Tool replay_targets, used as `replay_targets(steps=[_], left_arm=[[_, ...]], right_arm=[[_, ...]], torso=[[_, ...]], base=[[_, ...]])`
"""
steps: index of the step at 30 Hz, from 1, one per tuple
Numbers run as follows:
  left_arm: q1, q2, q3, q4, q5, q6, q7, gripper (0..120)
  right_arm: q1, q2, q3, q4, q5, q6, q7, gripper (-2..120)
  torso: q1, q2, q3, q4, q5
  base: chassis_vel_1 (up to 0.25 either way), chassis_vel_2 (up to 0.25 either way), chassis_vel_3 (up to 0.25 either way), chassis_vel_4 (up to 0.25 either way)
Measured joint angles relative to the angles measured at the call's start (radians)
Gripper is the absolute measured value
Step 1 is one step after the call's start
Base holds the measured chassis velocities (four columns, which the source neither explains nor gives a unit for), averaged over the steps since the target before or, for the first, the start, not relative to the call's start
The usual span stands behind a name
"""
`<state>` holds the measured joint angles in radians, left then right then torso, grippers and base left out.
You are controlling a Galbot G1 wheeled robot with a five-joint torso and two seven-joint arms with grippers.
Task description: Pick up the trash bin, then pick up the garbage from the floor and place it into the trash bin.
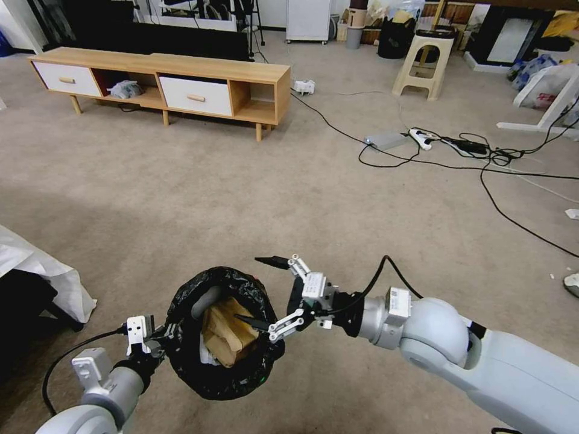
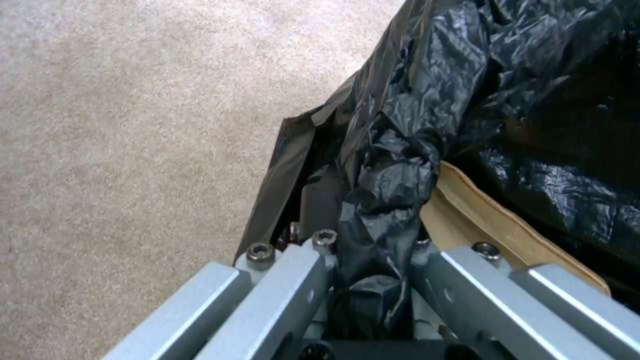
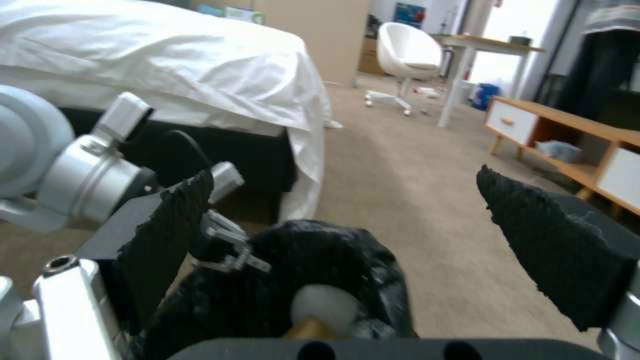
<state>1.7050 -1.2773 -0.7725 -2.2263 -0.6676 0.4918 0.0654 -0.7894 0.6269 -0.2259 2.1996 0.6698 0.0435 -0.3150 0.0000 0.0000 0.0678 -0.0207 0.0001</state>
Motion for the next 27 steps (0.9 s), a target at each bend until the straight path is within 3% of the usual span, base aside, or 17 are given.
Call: replay_targets(steps=[10, 14, 15, 27], left_arm=[[-0.008, 0.051, 0.000, 0.008, -0.027, -0.001, -0.004, 1], [-0.013, 0.059, 0.000, 0.010, -0.032, -0.001, -0.005, 1], [-0.019, 0.069, 0.000, 0.013, -0.037, -0.002, -0.006, 1], [-0.047, 0.113, 0.015, 0.031, -0.065, -0.002, -0.013, 1]], right_arm=[[-0.229, -0.033, 0.285, 0.003, -0.003, 0.006, 0.001, 100], [-0.269, -0.037, 0.335, 0.003, -0.008, 0.008, 0.000, 100], [-0.339, -0.041, 0.408, 0.003, -0.020, 0.010, 0.000, 100], [-0.586, -0.019, 0.657, -0.027, -0.080, 0.024, 0.003, 100]], torso=[[0.000, 0.000, 0.000, -0.0001, 0.0000], [0.000, 0.000, 0.000, 0.0003, -0.0001], [0.000, 0.000, 0.000, 0.0001, -0.0001], [0.000, 0.000, 0.000, 0.0001, 0.0000]], base=[[0.000, 0.000, 0.000, 0.000], [0.000, 0.000, 0.000, 0.000], [0.000, 0.000, 0.000, 0.000], [0.000, 0.000, 0.000, 0.000]])
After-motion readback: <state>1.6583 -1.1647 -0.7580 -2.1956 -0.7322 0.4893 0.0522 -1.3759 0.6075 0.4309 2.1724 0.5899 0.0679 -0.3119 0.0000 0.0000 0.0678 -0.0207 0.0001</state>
